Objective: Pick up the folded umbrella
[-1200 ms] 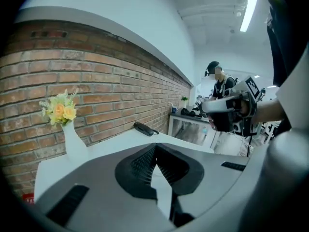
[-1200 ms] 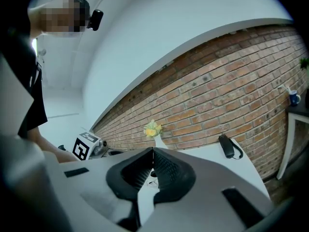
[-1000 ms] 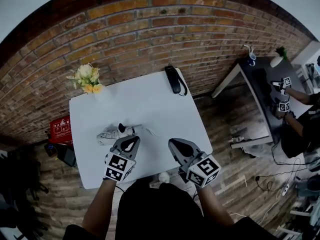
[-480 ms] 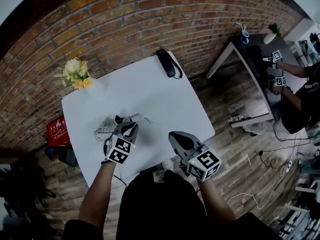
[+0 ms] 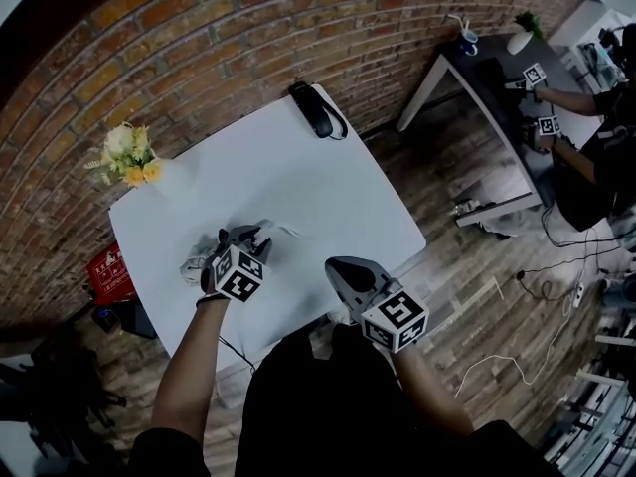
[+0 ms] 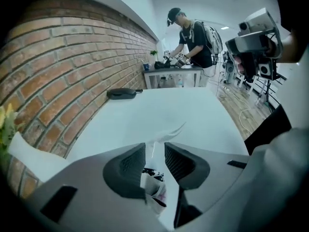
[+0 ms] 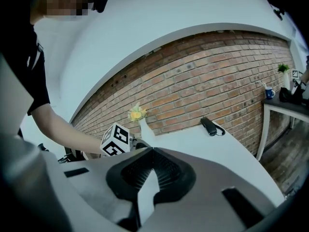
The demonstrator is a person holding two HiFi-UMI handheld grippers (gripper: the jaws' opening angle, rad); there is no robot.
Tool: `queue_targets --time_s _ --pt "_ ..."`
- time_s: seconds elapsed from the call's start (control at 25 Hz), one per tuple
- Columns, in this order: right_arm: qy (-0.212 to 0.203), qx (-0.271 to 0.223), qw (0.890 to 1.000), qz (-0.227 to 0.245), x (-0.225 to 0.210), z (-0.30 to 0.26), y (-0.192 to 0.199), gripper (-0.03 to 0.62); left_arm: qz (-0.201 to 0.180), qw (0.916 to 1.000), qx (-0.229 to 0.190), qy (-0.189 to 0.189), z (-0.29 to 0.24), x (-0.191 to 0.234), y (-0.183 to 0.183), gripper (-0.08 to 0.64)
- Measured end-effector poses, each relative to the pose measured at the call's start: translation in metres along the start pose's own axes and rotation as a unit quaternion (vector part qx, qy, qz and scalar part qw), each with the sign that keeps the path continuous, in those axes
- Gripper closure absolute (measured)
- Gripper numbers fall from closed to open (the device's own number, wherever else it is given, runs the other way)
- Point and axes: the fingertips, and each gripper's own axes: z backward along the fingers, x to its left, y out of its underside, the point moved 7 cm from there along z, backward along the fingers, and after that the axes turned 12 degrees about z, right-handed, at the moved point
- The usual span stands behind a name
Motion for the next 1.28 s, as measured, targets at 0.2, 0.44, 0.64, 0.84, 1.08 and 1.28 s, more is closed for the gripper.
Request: queue_targets --time_s 0.2,0.44,0.64,0.84,1.08,1.28 --pt "0.002 0.018 1.0 0.0 0.002 -0.017 0.01 0.572 -0.026 0.9985 0.047 0.012 -0.025 0.006 0.0 0.396" --pt "-0.003 0.043 0.999 0.003 0.003 -0.041 0.023 0.572 -0.041 0.9958 0.078 0.025 -0.045 0.007 0.004 0.37" --pt "-0.003 0.057 0.998 0.003 0.001 -0.052 0.03 0.572 -0.049 0.9929 0.104 0.033 -0.059 0.007 0.006 0.368" --pt "0.004 0.059 0.998 -0.006 -0.002 -0.05 0.031 0.572 -0.048 0.9891 0.13 0.049 -0.066 0.014 0.007 0.368" --pt "0.01 0.065 0.998 -0.005 -0.006 -0.046 0.033 0.572 -0.039 0.9819 0.167 0.081 -0.071 0.024 0.011 0.368" --pt "0.015 0.067 0.998 -0.004 -0.009 -0.036 0.034 0.572 -0.03 0.9811 0.162 0.101 -0.073 0.025 0.003 0.385"
